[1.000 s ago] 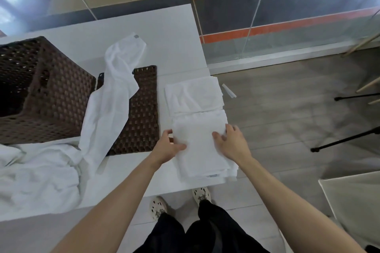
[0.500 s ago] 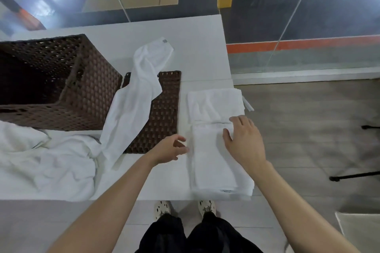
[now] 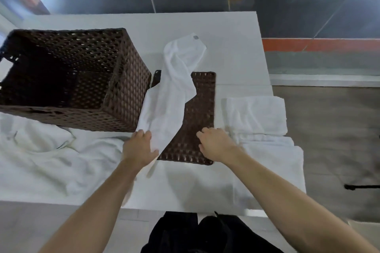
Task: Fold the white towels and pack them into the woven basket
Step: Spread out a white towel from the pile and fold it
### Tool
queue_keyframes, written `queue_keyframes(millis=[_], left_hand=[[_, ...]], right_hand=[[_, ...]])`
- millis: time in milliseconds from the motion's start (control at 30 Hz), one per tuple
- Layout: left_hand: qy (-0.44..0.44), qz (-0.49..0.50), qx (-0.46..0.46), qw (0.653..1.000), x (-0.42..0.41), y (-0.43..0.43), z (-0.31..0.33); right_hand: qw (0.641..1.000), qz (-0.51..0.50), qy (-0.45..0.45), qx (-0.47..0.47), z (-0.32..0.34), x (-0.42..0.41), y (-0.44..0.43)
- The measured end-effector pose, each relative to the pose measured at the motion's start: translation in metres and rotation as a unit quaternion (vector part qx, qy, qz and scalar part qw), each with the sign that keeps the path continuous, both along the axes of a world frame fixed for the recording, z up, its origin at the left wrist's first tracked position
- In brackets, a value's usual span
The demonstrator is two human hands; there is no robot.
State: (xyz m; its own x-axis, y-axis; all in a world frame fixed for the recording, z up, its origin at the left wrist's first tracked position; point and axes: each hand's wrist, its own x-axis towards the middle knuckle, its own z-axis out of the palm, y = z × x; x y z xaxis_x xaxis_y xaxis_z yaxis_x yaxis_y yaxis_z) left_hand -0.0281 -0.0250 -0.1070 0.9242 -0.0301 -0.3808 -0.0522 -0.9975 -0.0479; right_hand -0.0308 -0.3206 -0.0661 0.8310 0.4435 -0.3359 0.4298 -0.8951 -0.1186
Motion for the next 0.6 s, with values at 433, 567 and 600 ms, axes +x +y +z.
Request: queue_keyframes(millis=[433, 567, 600], left_hand=[[0.164, -0.051, -0.236, 0.956, 0.028, 0.04, -0.006], [0.166, -0.073, -0.335, 0.925, 0.044, 0.037, 0.033], [0.147, -0.077, -0.348, 0.923, 0.049, 0.035, 0.042]], right_hand=[[0.996, -0.013, 0.053, 0.069, -0.029, 0.008, 0.083], [0.986, -0.023, -0.018, 0.167, -0.024, 0.018, 0.094], [0.979, -0.03, -0.04, 0.195, -0.018, 0.024, 0.095]])
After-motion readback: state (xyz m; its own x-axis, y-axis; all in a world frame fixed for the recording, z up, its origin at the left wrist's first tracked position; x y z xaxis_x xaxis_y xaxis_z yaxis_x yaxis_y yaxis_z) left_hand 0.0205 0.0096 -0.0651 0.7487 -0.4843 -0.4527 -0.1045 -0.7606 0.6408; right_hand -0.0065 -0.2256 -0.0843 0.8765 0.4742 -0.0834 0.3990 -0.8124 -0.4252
